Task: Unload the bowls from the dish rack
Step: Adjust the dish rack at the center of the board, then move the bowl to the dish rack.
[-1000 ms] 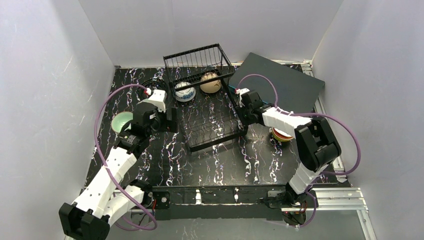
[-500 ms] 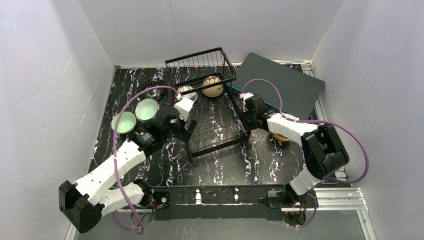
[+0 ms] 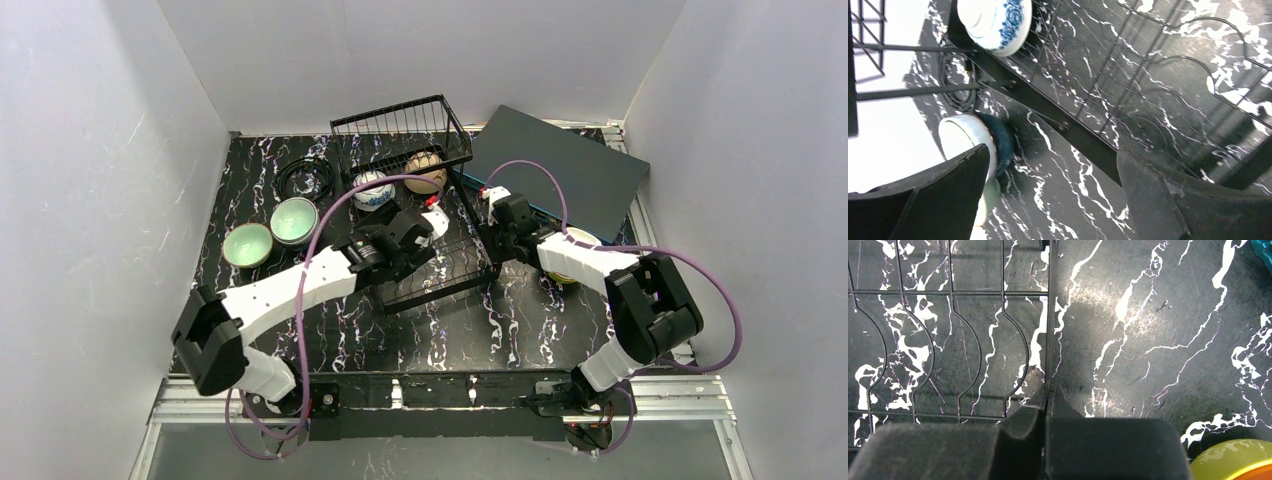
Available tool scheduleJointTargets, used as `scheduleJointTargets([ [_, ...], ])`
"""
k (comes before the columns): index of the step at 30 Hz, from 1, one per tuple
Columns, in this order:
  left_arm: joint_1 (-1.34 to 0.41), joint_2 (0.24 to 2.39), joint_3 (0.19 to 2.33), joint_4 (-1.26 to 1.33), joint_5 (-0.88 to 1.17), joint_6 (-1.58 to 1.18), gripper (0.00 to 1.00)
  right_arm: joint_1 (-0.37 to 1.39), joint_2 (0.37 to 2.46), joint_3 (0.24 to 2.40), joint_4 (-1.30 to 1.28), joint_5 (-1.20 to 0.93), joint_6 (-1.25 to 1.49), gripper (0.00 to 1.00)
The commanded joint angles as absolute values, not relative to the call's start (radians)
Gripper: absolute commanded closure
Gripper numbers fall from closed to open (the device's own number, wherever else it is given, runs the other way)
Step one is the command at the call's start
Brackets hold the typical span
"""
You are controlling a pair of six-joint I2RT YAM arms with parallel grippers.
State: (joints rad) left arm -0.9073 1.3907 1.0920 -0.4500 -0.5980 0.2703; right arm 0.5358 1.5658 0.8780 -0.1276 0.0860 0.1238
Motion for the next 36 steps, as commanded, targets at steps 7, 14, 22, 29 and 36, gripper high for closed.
scheduleJointTargets([
  [7, -0.912, 1.613, 1.210, -0.294, -0.752, 0.498, 0.07, 0.540, 1.513, 0.789, -0.019, 0.008, 0.087, 0.99],
  [14, -0.861, 1.754, 1.227, -0.137, -0.812, 0.629, 0.08, 0.539, 1.495, 0.752, 0.021, -0.028, 0.099, 0.99],
  [22, -0.792, 1.874, 1.231, 0.068, -0.840, 0.758, 0.08, 0.535, 1.468, 0.749, 0.005, -0.044, 0.101, 0.99],
  [29, -0.734, 1.939, 1.262, 0.139, -0.849, 0.814, 0.10, 0.531, 1.462, 0.743, 0.002, -0.060, 0.101, 0.99],
  [36, -0.730, 2.026, 1.240, 0.374, -0.868, 0.967, 0.13, 0.530, 1.465, 0.742, 0.006, -0.078, 0.103, 0.99],
])
